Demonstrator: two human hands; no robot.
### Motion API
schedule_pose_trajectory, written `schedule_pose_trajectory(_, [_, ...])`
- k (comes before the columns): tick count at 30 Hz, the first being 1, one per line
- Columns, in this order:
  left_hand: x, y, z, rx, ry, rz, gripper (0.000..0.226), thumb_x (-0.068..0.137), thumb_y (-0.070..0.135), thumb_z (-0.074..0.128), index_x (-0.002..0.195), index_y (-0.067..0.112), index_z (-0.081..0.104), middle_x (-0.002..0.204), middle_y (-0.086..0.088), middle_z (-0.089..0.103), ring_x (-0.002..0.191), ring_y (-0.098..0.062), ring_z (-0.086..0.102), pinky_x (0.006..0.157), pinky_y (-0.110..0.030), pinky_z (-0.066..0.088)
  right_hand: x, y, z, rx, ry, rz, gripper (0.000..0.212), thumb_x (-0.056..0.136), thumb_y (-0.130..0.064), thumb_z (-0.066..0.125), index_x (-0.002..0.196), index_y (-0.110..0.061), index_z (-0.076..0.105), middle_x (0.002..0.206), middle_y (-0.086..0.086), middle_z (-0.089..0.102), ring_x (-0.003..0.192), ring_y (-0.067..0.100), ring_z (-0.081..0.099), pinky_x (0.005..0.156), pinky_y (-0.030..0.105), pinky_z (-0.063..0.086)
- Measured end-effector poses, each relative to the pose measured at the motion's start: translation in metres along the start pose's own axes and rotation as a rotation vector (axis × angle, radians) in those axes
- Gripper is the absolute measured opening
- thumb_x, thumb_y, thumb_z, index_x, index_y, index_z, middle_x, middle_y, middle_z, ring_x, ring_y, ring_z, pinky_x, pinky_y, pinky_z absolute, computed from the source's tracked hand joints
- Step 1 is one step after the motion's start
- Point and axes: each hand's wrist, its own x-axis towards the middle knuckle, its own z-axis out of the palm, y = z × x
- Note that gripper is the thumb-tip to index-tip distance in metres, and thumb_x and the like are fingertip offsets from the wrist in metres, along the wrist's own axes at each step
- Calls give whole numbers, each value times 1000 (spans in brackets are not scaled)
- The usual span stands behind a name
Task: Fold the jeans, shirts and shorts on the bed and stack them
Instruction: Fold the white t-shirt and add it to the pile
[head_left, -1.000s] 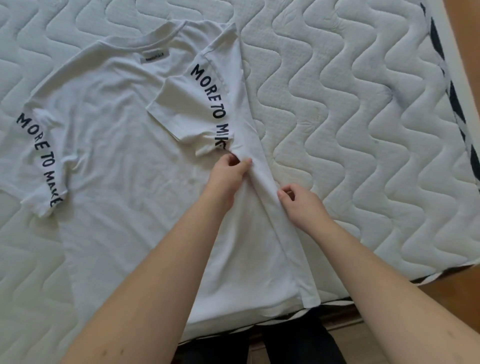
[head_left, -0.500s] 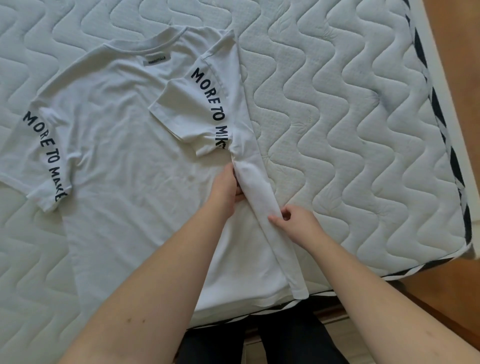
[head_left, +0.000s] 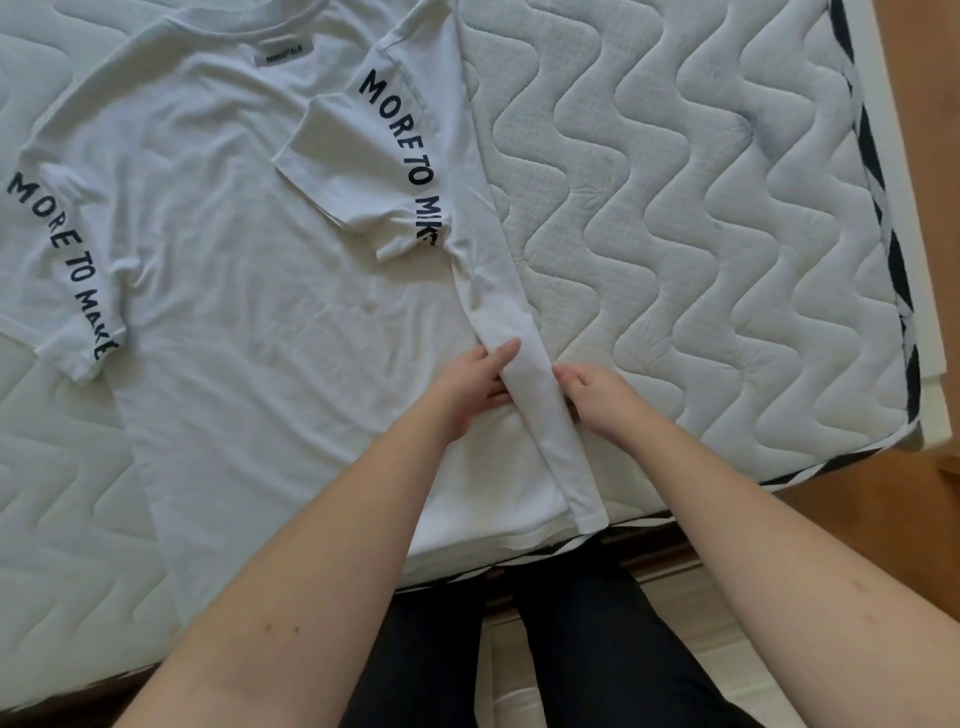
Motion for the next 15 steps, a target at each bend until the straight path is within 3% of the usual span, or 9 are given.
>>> schedule_pose_trajectory(2, [-10, -19, 9, 134, -100, -10, 35, 96, 26, 64, 125, 6, 61, 118, -14, 70, 103, -21, 70, 84, -27, 58, -6, 7, 1, 59, -19, 11, 42, 106, -30, 35, 113, -4, 67, 112, 17, 69, 106, 31, 62, 97, 46, 47])
schedule_pose_trajectory(4, [-21, -35, 20, 188, -94, -39, 31, 97, 22, 62, 124, 6, 62, 117, -15, 70, 104, -25, 69, 90, -33, 57, -10, 17, 4, 78, -27, 31, 42, 106, -29, 35, 114, -2, 66, 113, 19, 68, 107, 33, 62, 97, 49, 46])
schedule_pose_trajectory(9, [-40, -57, 27, 104, 161, 51, 27, 102, 30, 49, 115, 11, 64, 103, -10, 73, 83, -19, 69, 72, -34, 57, -23, 37, 20, 157, -16, 88, 34, 105, -23, 39, 101, -3, 65, 100, 19, 69, 83, 21, 63, 86, 36, 52])
schedule_pose_trajectory(12, [-48, -75, 11, 201, 352, 134, 33, 96, 45, 56, 89, 14, 67, 77, 2, 65, 68, -9, 58, 64, -27, 47, -31, 45, 33, 87, -15, 77, 29, 103, -29, 44, 102, -7, 64, 100, 14, 70, 90, 26, 66, 91, 41, 51])
schedule_pose_trajectory(15, [-59, -98, -1, 123, 248, 96, 22, 94, 36, 65, 88, 14, 63, 78, 4, 66, 71, -10, 61, 62, -21, 48, -39, 49, 49, 46, -36, 84, 25, 99, -36, 52, 103, -15, 64, 99, 7, 70, 93, 25, 66, 91, 39, 51])
